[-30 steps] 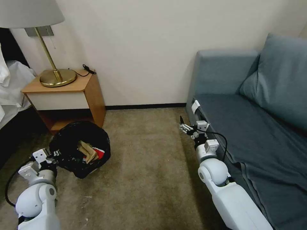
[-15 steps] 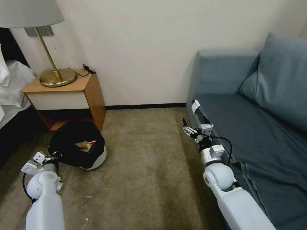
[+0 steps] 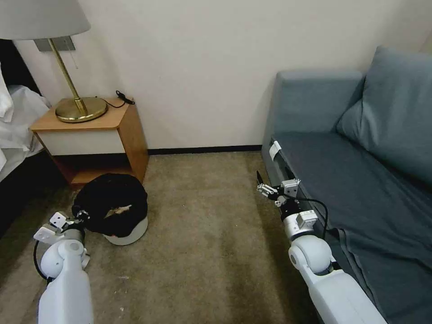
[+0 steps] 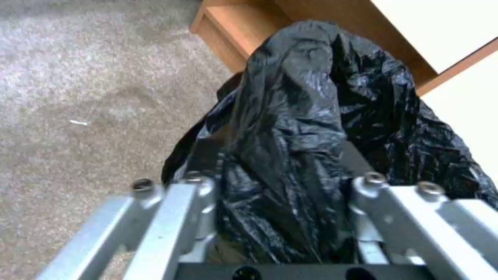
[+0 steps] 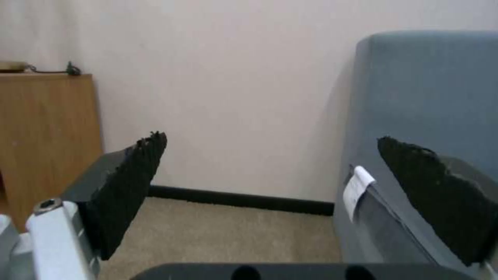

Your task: Pick up the trash bin, then pick up the garbage on the floor and place it into the trash bin.

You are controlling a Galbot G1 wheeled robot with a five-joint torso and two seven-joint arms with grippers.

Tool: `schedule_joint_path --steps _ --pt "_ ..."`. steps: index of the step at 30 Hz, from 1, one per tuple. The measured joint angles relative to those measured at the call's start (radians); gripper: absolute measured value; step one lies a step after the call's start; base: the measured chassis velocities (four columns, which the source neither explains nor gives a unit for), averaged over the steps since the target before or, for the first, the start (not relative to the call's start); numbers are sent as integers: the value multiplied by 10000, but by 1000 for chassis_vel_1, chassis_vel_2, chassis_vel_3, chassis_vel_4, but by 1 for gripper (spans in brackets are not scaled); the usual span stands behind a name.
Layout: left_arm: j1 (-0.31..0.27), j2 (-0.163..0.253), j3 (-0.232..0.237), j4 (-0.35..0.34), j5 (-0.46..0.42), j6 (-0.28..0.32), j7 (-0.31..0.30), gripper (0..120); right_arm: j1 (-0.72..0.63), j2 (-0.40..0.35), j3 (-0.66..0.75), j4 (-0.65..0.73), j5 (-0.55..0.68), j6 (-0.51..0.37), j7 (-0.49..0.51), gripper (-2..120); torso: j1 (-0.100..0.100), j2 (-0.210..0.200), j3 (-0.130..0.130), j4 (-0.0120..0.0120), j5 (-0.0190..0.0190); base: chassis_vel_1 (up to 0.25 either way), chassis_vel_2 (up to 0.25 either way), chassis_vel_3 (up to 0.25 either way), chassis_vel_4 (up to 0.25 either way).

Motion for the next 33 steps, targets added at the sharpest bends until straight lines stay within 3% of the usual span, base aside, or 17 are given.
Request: schedule_joint_path --steps 3,5,9,10,13,15,16,17,18,19,23,24,25,26,29,32,33 --pt "71 0 -21 -146 1 35 -13 52 -4 -16 -17 -25 -4 34 -61 100 0 0 0 0 -1 0 0 0 0" --pt "167 -41 -24 -469 9 117 -62 66 -18 -2 -24 -53 -27 75 -90 100 0 0 0 0 1 0 0 0 0" --pt "278 -117 -25 -866 52 238 -70 75 -28 24 -30 -64 -50 110 -91 100 0 0 0 -1 -1 0 0 0 0" --pt "388 -170 -29 -1224 67 375 -64 83 -35 43 -30 -80 -91 145 -79 100 0 0 0 -1 0 0 0 0 0" --pt "477 -195 -15 -1516 71 486 -57 86 -38 55 -30 -85 -103 158 -62 100 0 0 1 0 -1 0 0 0 0" --pt "694 -229 28 -2251 95 827 60 97 -55 82 -6 -85 -120 163 -38 100 0 0 0 0 2 0 0 0 0" --pt "892 -263 46 -2867 616 1085 694 100 -68 117 7 -81 -142 164 12 100 0 0 0 -1 0 0 0 0 0" --pt "892 -263 46 -2867 616 1085 694 100 -68 117 7 -81 -142 164 12 100 0 0 0 -1 0 0 0 0 0" --pt "970 -274 47 -3066 1079 1083 1111 100 -69 144 10 -77 -166 164 73 100 0 0 0 -1 1 0 0 0 0" --pt "1112 -298 41 -3351 2068 940 1860 100 -69 197 11 -78 -195 160 176 100 0 0 0 -1 4 0 0 0 0" --pt "1222 -336 52 -3583 2756 808 2381 100 -80 239 12 -78 -225 157 248 100 0 0 0 1 -2 0 0 0 0" --pt "1300 -360 76 -3704 3081 670 2790 100 -100 266 15 -86 -238 156 279 100 0 0 0 1 2 0 0 0 0" --pt "1418 -393 100 -3792 3542 447 3602 100 -109 291 24 -106 -267 168 316 100 0 0 0 -1 -1 0 0 0 0" --pt "1418 -393 100 -3792 3542 447 3602 100 -109 291 24 -106 -267 168 316 100 0 0 0 -1 -1 0 0 0 0" --pt "1620 -449 142 -3820 4768 -461 5683 100 -69 389 -8 -202 -270 255 642 100 0 0 0 0 0 0 0 0 0" --pt "1641 -461 184 -3809 4943 -643 5908 100 -56 412 -18 -204 -192 255 692 100 0 0 0 0 1 0 0 0 0" --pt "1676 -527 330 -3775 5143 -999 6266 98 -6 462 -64 -282 -72 287 798 100 0 0 0 -1 0 0 0 0 0"
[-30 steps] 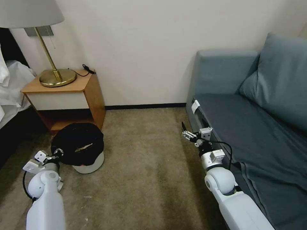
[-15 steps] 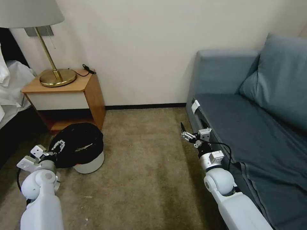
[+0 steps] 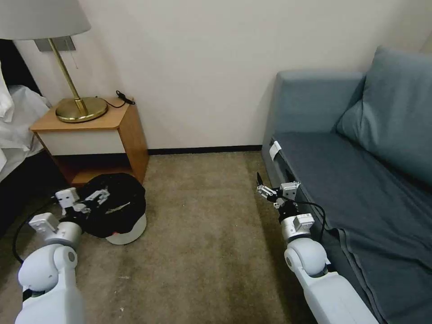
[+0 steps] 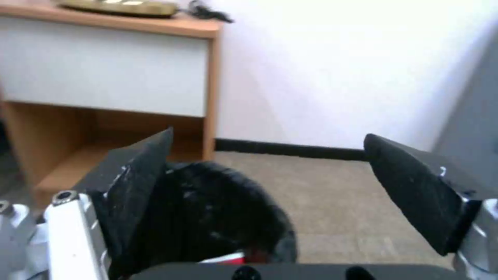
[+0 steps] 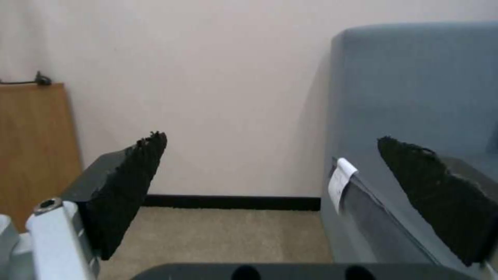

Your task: Pick up the trash bin, then pick up the garbage on the floor and place it into the trash bin.

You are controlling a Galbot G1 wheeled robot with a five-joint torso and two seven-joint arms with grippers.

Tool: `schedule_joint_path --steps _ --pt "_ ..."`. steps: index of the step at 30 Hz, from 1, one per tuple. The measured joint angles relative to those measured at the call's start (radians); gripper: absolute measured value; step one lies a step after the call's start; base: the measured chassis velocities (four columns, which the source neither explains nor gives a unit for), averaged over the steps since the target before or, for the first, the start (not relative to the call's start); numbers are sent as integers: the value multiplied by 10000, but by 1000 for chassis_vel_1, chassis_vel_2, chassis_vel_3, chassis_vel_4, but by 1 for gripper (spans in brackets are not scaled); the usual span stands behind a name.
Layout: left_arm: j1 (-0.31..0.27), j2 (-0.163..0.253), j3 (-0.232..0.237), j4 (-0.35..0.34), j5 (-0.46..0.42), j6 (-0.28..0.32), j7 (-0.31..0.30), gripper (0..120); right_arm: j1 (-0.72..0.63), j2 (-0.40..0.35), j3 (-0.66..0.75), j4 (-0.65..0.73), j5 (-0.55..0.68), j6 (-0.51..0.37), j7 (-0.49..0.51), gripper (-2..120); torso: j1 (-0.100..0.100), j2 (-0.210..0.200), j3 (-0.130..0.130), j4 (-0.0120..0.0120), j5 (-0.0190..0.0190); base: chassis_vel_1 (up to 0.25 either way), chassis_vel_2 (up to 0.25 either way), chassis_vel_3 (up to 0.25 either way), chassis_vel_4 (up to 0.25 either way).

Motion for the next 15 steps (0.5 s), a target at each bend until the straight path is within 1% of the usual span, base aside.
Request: schedule_joint_path --steps 2,3,4,5,6,7,8,10,11,13,14,15 --pt "-8 -48 24 87 162 -223 228 98 40 30 -58 -114 30 134 78 100 0 -1 0 0 0 0 0 0 0" --pt "-8 -48 24 87 162 -223 228 98 40 30 -58 -114 30 134 78 100 0 -1 0 0 0 0 0 0 0" --pt "-38 -63 74 234 333 -501 336 98 65 62 -106 -246 53 241 157 100 0 0 0 1 0 0 0 0 0" --pt "-38 -63 74 234 333 -501 336 98 65 62 -106 -246 53 241 157 100 0 0 0 1 0 0 0 0 0" --pt "-62 -62 175 371 394 -690 200 97 65 92 -108 -340 53 300 174 100 0 0 0 1 0 0 0 0 0" --pt "-63 -57 303 461 365 -769 -120 98 60 113 -108 -419 46 366 176 100 0 0 0 1 0 0 0 0 0" --pt "-63 -57 303 461 365 -769 -120 98 60 113 -108 -419 46 366 176 100 0 0 0 1 0 0 0 0 0" --pt "-20 -35 715 573 24 -906 -944 98 56 146 -109 -584 24 484 137 100 0 0 0 0 0 0 0 0 0" --pt "-20 -35 715 573 24 -906 -944 98 56 146 -109 -584 24 484 137 100 0 0 0 0 0 0 0 0 0" --pt "-95 -72 1014 777 -126 -1118 -1646 98 92 195 -86 -804 -71 585 -71 100 0 -1 0 0 1 0 0 0 0" --pt "-95 -72 1014 777 -126 -1118 -1646 98 92 195 -86 -804 -71 585 -71 100 0 -1 0 0 1 0 0 0 0" --pt "-153 -103 1137 865 -229 -1157 -1910 98 141 230 -64 -949 -147 655 -151 100 0 -1 0 1 0 0 0 0 0"
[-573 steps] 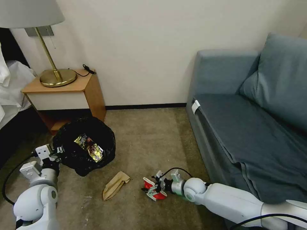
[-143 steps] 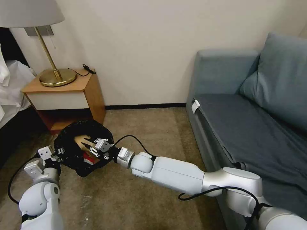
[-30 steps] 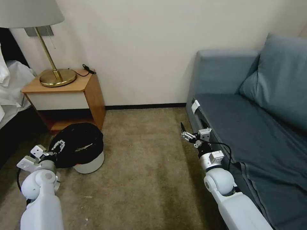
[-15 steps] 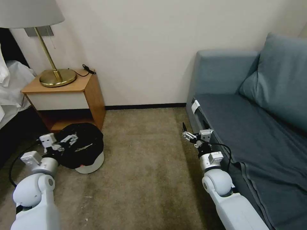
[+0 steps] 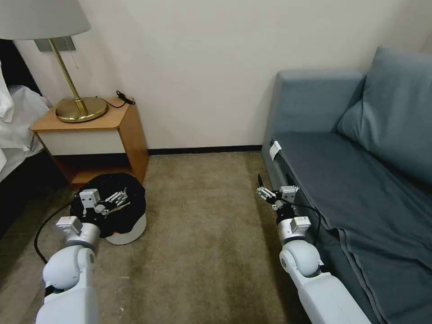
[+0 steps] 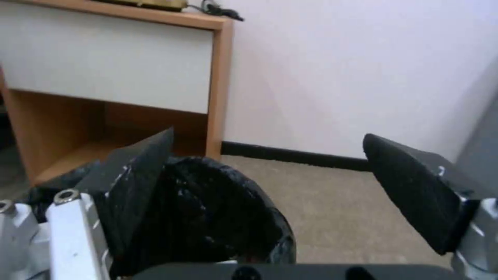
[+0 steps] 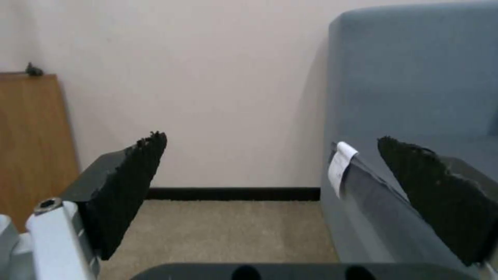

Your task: Pick up the trash bin, then pick up the garbage on the floor and place it into the trash bin.

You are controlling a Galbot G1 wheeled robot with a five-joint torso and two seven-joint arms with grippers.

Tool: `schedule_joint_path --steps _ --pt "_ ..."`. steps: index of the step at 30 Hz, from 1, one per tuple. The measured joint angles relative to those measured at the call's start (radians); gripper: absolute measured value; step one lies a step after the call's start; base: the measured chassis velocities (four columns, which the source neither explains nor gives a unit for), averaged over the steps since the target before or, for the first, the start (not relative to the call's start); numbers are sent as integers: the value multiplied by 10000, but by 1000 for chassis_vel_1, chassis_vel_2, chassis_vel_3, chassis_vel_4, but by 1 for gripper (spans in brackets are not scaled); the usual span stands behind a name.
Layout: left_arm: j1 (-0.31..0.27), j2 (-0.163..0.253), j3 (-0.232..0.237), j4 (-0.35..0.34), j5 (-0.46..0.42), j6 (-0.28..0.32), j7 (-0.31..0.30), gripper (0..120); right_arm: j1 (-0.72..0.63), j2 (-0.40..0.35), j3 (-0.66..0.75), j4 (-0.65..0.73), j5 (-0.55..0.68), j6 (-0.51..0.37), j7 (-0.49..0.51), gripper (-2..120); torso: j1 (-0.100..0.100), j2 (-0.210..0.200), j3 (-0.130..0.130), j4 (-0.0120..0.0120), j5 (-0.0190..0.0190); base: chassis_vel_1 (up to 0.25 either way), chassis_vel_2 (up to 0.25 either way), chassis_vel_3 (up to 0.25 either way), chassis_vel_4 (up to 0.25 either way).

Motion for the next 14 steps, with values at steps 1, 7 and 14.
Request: schedule_joint_path --steps 1,7,14 --pt "-30 -18 78 46 -57 -8 -135 97 28 28 7 -81 -27 38 -31 100 0 0 0 0 1 0 0 0 0" --pt "-166 -61 547 191 -470 38 -707 97 68 177 47 -287 -41 100 -125 100 0 0 0 0 1 0 0 0 0" --pt "-183 6 1178 204 -514 150 -876 97 193 357 89 -555 -120 188 -219 100 0 0 0 -1 1 0 0 0 0"
